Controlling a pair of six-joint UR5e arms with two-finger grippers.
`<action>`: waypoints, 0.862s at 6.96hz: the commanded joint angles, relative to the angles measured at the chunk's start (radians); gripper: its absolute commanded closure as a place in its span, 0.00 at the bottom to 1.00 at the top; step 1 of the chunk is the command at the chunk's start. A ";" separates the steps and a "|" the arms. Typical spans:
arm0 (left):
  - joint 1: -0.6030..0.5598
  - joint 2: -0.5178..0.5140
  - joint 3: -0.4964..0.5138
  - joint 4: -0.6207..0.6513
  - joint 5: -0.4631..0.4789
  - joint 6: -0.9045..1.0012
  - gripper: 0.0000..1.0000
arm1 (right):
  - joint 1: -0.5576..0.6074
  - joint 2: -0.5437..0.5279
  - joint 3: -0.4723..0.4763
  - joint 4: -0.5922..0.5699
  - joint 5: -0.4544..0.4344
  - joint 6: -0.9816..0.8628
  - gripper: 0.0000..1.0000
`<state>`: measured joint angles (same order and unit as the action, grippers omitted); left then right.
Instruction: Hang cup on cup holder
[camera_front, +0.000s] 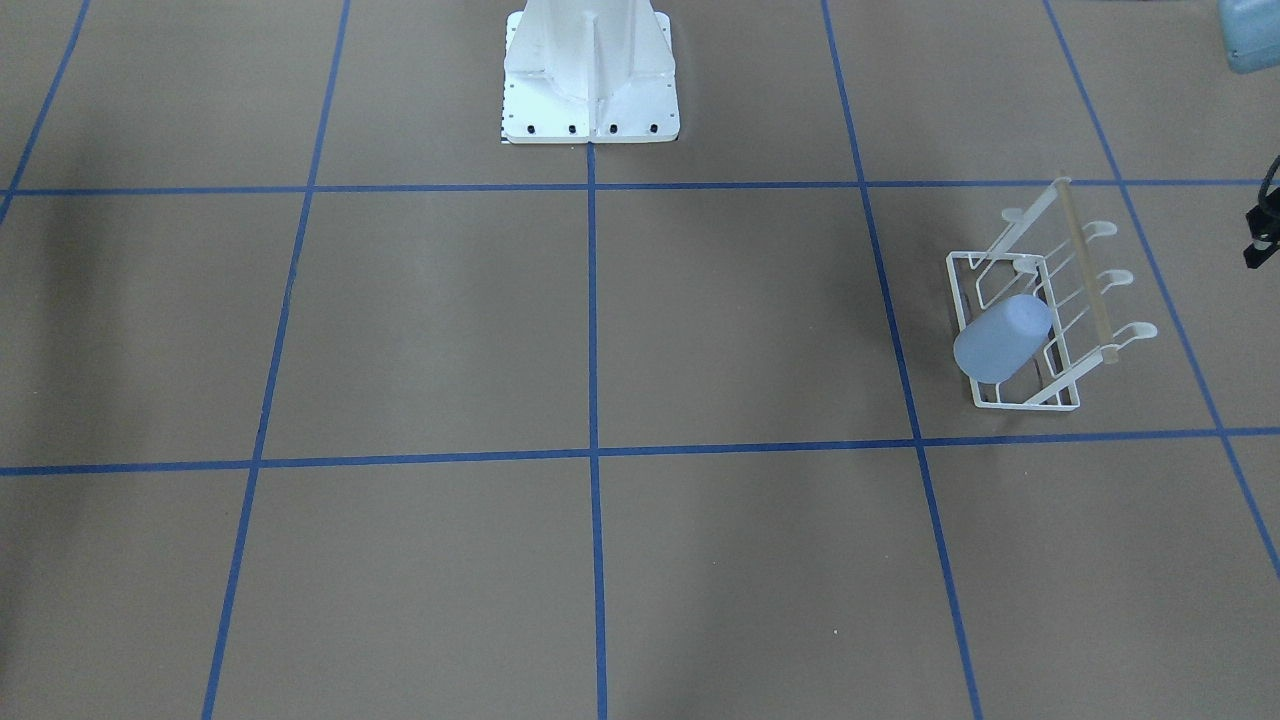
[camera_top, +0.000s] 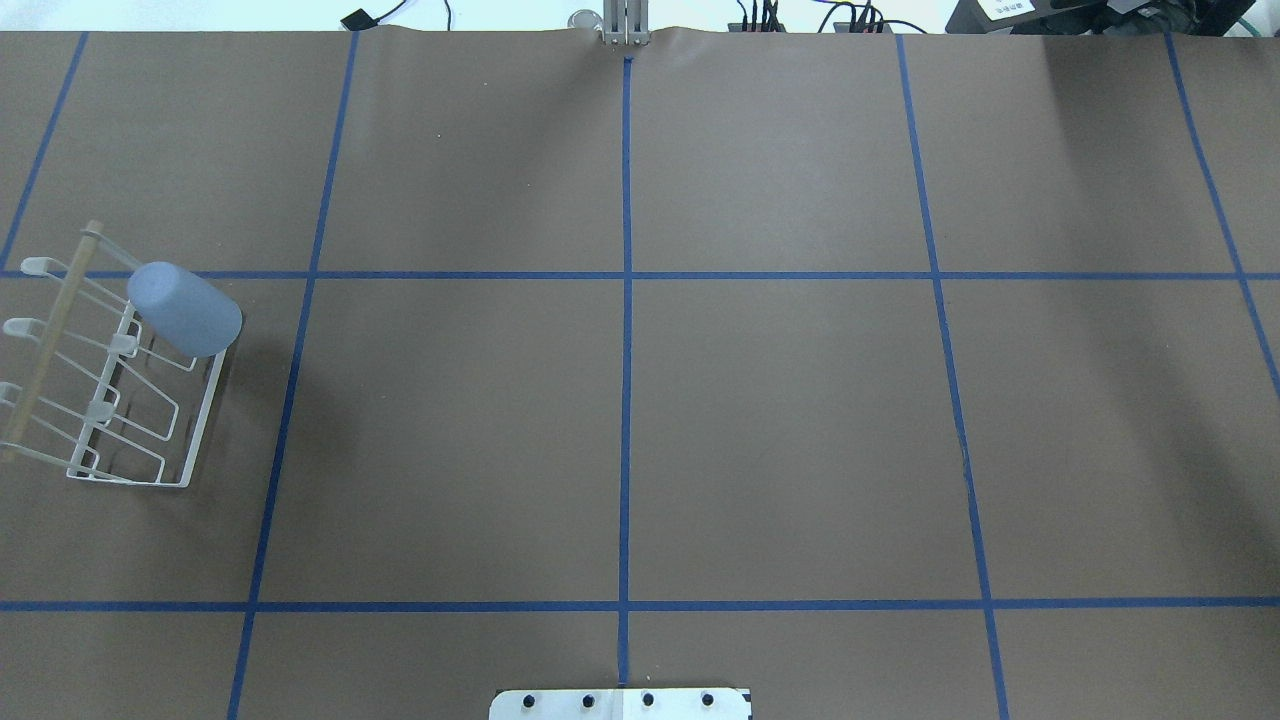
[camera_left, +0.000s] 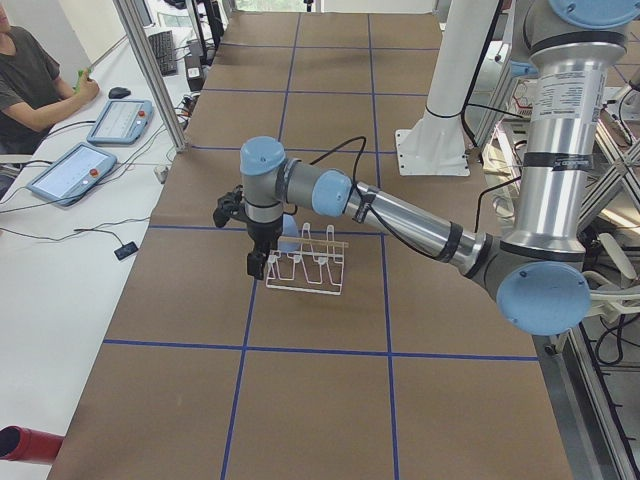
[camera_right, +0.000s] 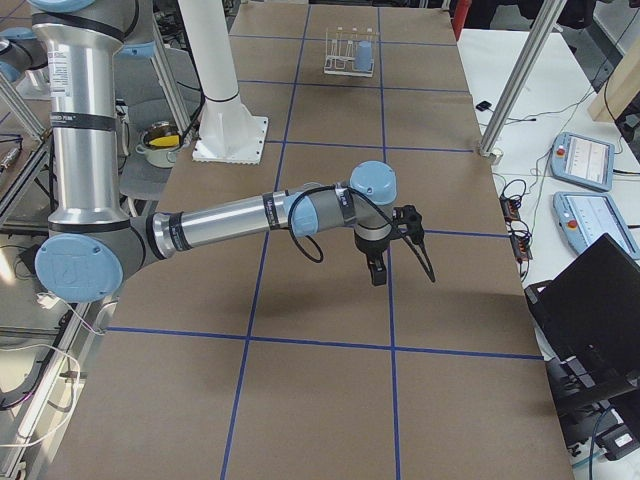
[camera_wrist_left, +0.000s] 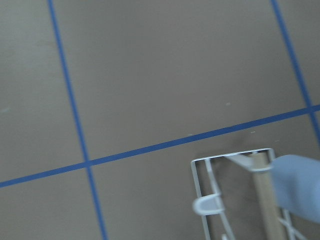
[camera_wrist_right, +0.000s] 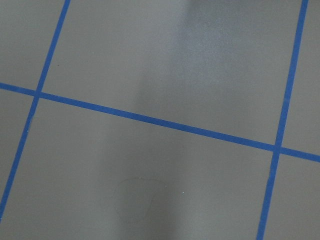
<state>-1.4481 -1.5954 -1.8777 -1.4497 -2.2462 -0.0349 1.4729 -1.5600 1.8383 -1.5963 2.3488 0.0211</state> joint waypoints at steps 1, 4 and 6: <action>-0.095 0.090 0.064 -0.023 -0.097 0.066 0.02 | 0.032 0.014 0.003 -0.096 -0.048 -0.090 0.00; -0.104 0.126 0.082 -0.147 -0.102 0.052 0.02 | 0.032 -0.014 0.002 -0.110 -0.049 -0.098 0.00; -0.138 0.115 0.084 -0.152 -0.108 0.053 0.02 | 0.030 -0.019 0.012 -0.110 -0.040 -0.096 0.00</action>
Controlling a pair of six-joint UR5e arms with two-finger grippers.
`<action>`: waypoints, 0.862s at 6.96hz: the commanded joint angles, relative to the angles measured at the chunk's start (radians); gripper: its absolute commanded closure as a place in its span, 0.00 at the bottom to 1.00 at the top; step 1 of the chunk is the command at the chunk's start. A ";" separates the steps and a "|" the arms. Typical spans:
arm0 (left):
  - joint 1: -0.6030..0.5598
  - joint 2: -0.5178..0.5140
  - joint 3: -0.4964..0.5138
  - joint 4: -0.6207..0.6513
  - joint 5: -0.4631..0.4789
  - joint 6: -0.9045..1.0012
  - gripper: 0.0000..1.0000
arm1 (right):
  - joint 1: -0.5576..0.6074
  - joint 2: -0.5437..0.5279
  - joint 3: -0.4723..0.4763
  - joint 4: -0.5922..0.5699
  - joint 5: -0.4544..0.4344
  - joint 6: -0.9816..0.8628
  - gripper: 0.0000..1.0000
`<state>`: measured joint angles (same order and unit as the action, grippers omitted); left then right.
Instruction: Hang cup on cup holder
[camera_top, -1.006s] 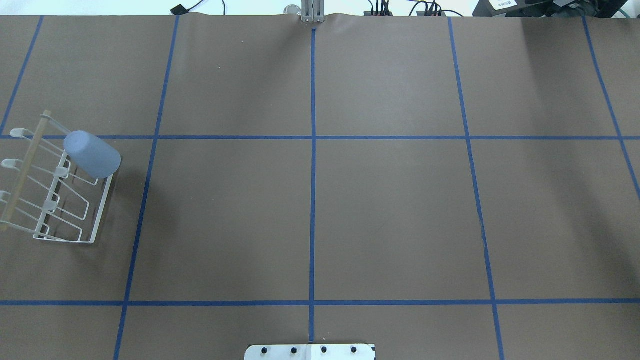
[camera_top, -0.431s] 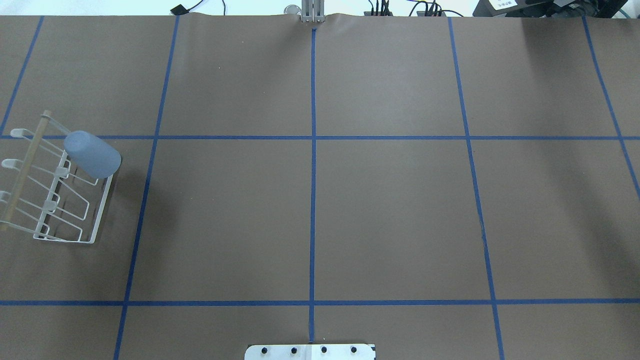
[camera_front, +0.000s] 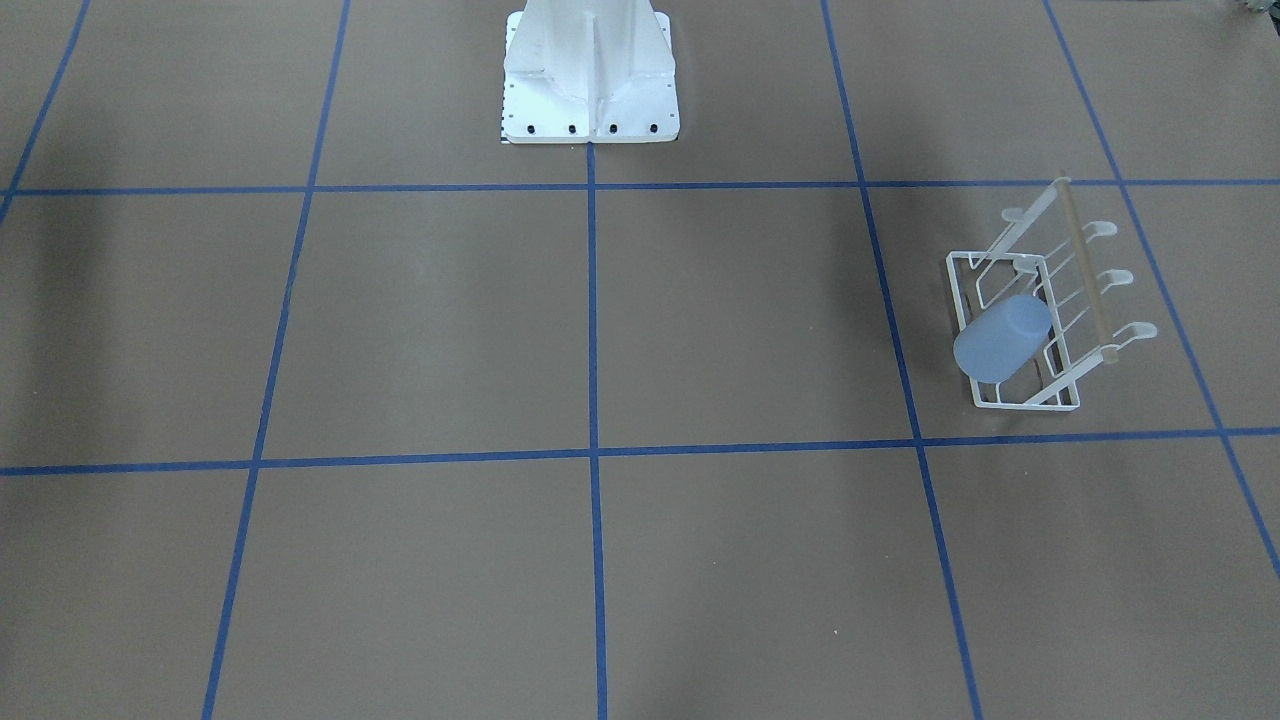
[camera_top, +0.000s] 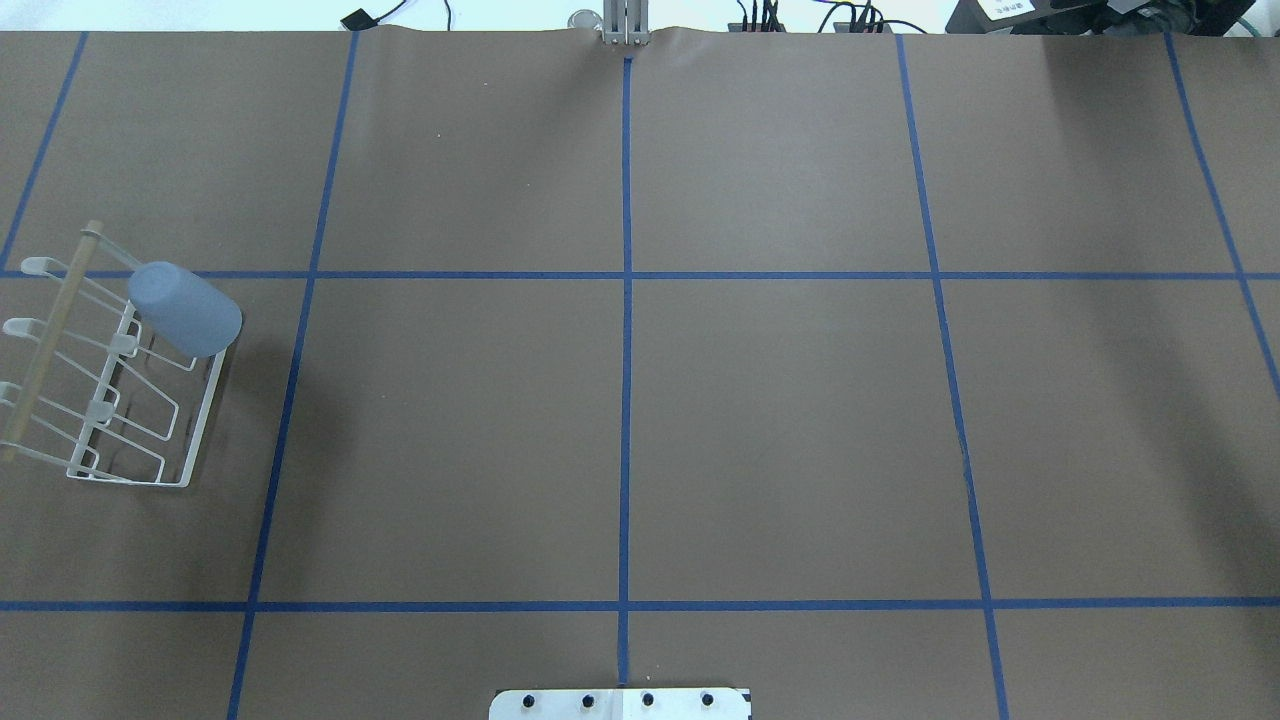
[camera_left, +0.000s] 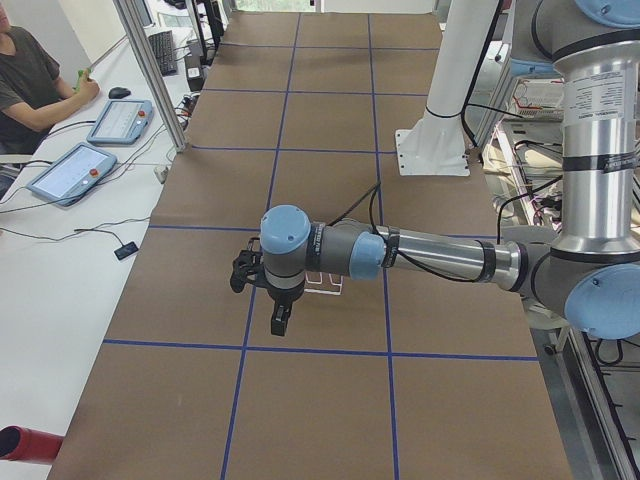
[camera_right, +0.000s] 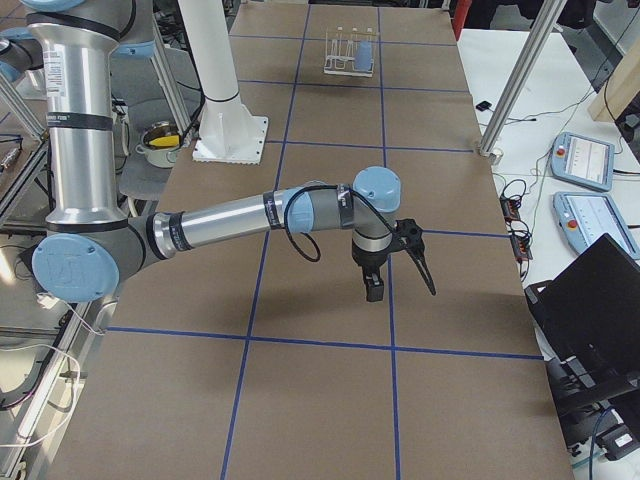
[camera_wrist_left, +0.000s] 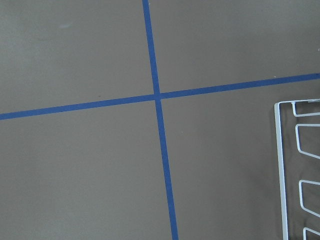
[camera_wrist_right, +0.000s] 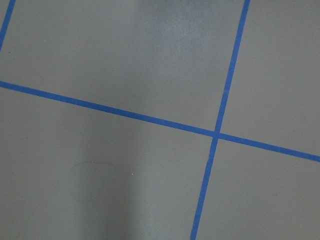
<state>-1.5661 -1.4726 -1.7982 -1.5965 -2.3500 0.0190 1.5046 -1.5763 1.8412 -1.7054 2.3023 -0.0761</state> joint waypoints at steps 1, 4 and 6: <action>-0.022 0.003 -0.006 -0.003 -0.006 -0.002 0.02 | 0.000 -0.002 0.009 0.001 0.009 0.001 0.00; -0.052 0.017 -0.007 0.000 -0.031 -0.001 0.02 | -0.001 -0.004 0.007 -0.002 0.019 0.002 0.00; -0.048 0.025 -0.001 -0.013 -0.031 0.001 0.02 | -0.001 -0.005 0.003 -0.002 0.035 0.006 0.00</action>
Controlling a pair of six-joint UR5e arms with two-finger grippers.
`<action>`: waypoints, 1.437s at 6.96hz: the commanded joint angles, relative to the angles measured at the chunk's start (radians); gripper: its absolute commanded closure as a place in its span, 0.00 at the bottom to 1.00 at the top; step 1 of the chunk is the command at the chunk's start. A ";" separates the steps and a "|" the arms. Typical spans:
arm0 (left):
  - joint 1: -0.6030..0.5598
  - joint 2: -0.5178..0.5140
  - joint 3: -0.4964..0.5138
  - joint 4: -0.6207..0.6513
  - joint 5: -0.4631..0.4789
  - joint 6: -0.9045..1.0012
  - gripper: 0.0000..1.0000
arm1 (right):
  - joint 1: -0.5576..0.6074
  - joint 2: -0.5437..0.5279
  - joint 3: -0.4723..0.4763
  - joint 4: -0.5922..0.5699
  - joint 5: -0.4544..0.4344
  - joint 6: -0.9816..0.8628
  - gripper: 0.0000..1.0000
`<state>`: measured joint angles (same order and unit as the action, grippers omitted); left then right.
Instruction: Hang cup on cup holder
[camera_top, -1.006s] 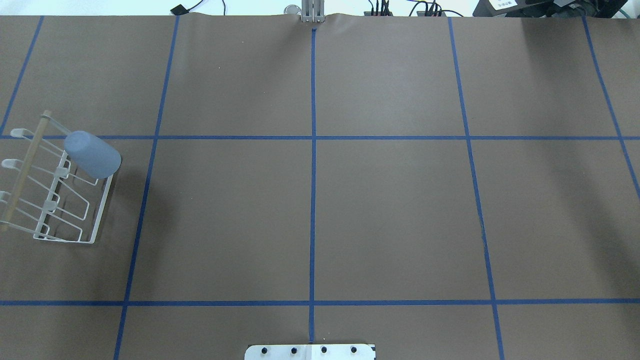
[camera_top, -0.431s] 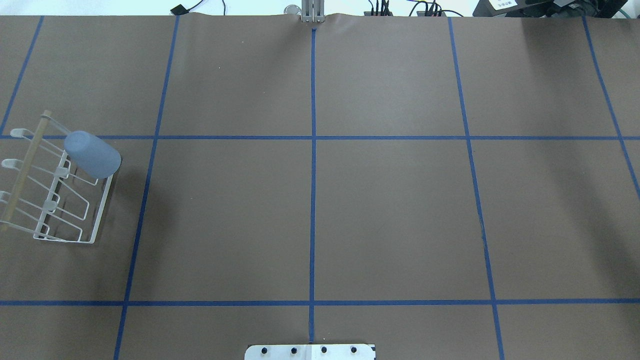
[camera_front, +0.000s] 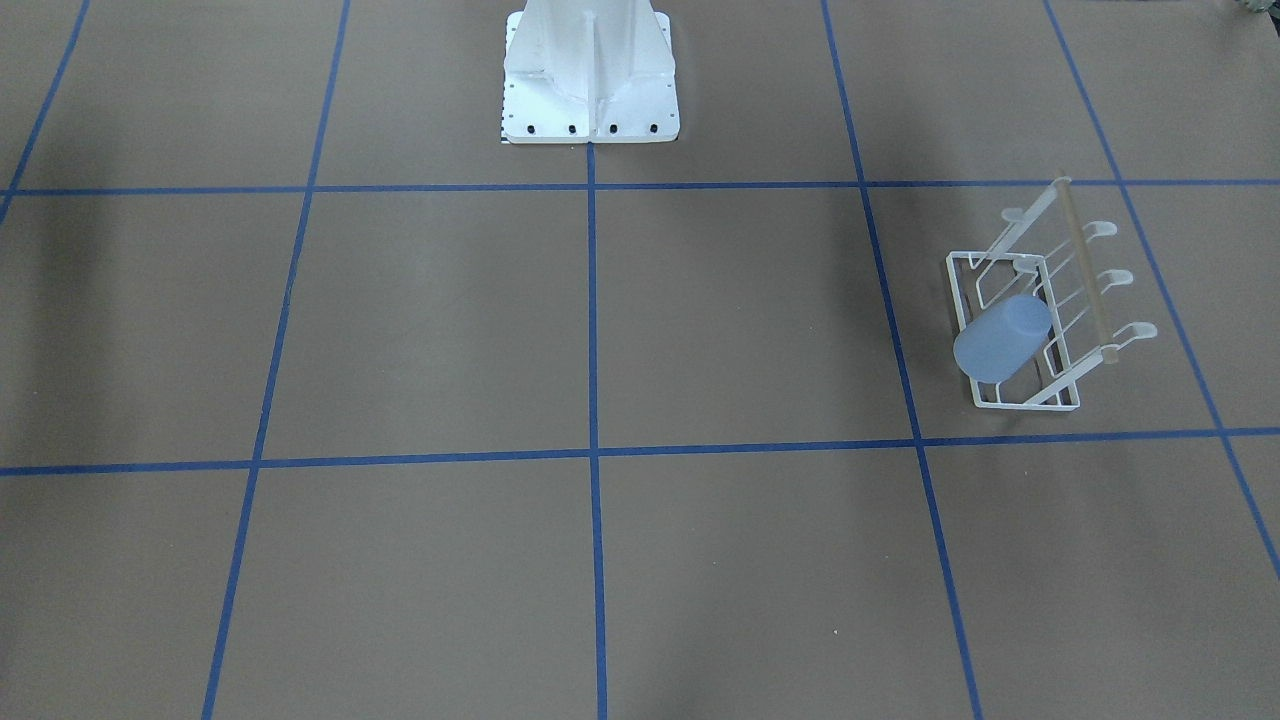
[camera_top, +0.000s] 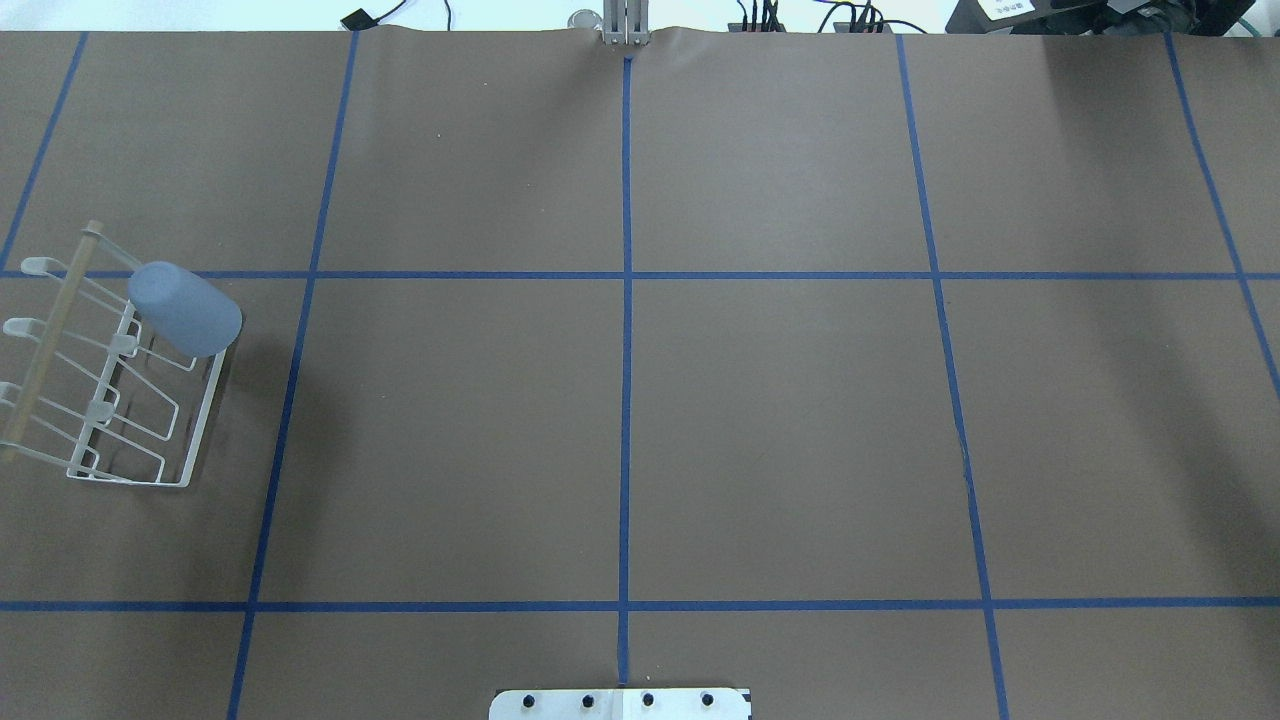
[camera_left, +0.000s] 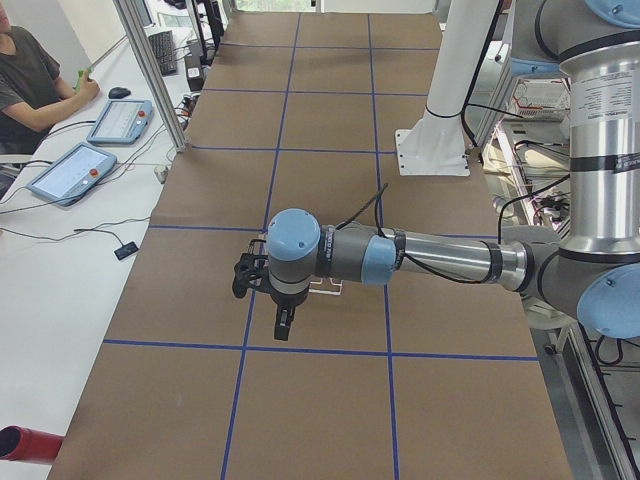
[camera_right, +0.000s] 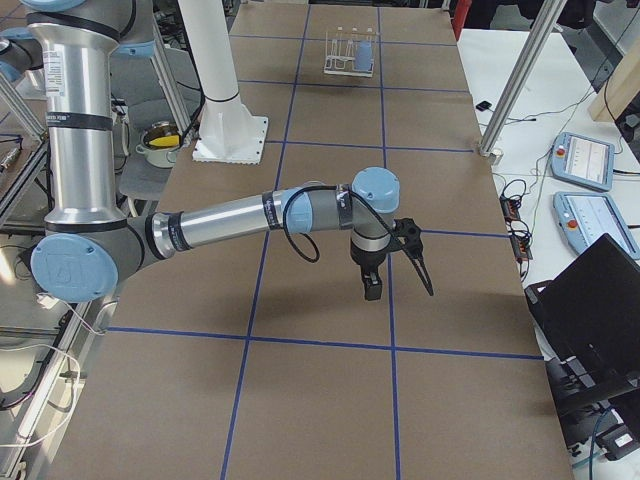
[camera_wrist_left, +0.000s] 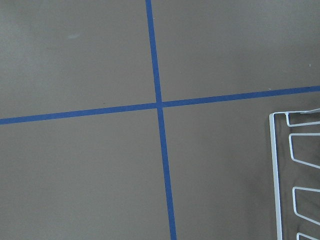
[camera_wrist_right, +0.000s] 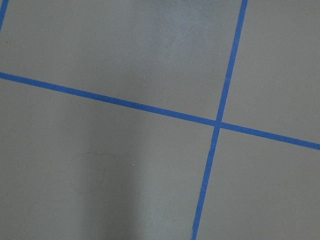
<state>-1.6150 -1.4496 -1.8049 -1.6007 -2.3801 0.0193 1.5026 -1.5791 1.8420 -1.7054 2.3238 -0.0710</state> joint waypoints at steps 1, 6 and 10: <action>-0.006 0.006 -0.028 -0.018 0.001 -0.001 0.02 | 0.001 -0.018 -0.001 0.001 0.023 -0.001 0.00; -0.009 0.020 -0.021 -0.018 0.010 0.005 0.02 | -0.007 -0.074 0.000 0.007 -0.058 -0.009 0.00; -0.008 0.021 -0.007 -0.013 0.073 0.002 0.02 | -0.007 -0.079 -0.004 0.012 -0.041 -0.007 0.00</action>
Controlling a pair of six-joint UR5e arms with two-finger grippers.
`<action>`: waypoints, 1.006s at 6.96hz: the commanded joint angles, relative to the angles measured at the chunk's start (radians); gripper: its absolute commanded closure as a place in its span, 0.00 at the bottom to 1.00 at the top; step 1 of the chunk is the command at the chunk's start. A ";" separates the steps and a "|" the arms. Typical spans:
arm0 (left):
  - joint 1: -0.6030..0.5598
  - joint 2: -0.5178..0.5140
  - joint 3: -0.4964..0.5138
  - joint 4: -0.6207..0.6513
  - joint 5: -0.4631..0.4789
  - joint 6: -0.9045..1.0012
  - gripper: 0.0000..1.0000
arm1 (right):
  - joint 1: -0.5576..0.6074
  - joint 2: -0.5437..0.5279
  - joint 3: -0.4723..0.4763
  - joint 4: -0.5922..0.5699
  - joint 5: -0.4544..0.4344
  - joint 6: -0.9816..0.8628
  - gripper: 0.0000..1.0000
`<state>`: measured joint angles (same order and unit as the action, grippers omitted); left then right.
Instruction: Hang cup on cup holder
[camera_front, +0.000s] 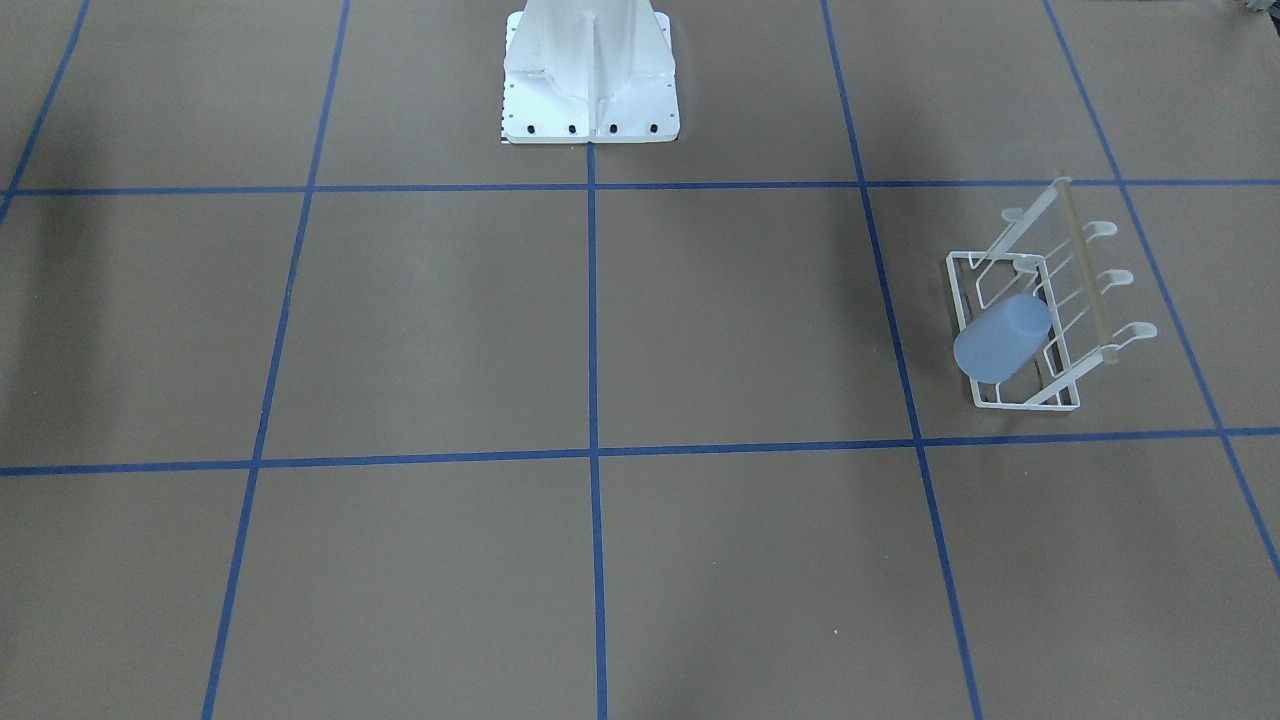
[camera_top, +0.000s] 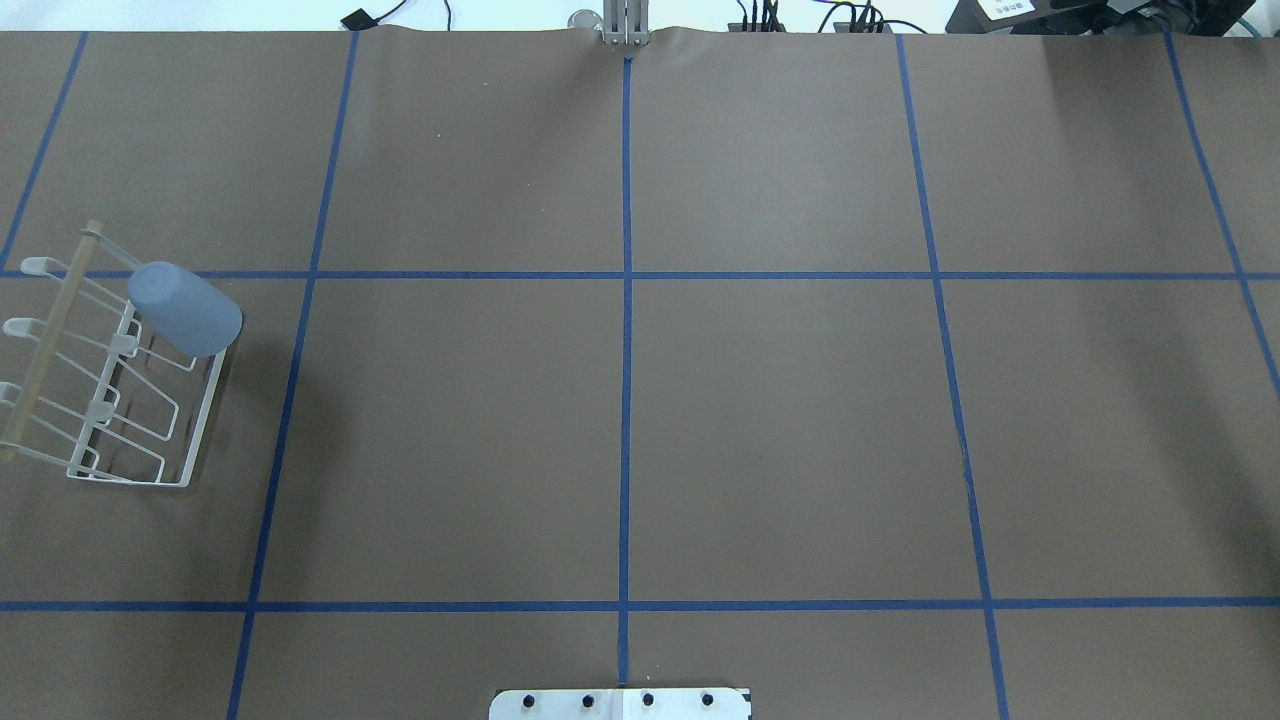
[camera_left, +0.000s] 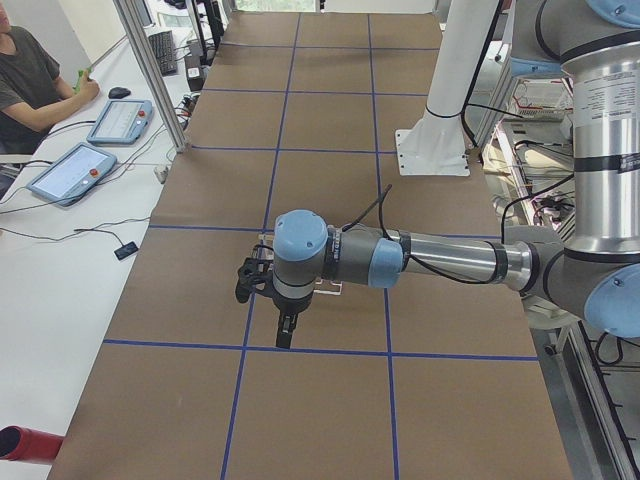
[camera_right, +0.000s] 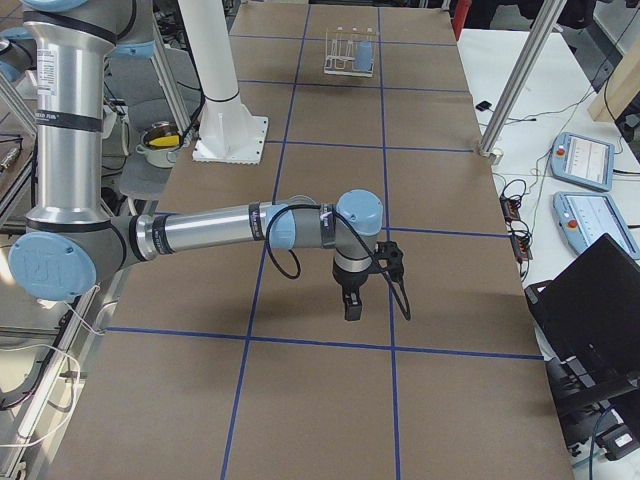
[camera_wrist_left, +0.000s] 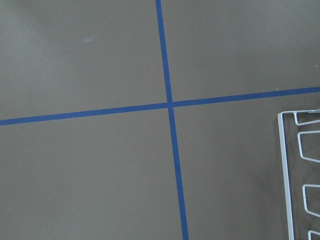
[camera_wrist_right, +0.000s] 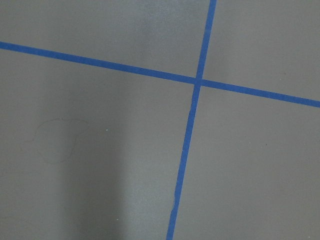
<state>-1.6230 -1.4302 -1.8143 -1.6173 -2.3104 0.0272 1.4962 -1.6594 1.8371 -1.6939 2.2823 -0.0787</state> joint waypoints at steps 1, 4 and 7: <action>0.000 0.002 0.004 0.005 0.002 -0.009 0.02 | -0.001 0.001 -0.001 0.002 0.000 0.005 0.00; 0.000 0.002 0.013 -0.001 0.002 -0.010 0.02 | -0.001 0.000 0.002 0.002 0.000 0.000 0.00; 0.000 0.002 0.020 -0.004 0.003 -0.009 0.02 | -0.001 0.000 0.002 0.002 0.000 0.000 0.00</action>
<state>-1.6229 -1.4281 -1.7980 -1.6190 -2.3073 0.0169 1.4956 -1.6598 1.8397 -1.6920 2.2826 -0.0782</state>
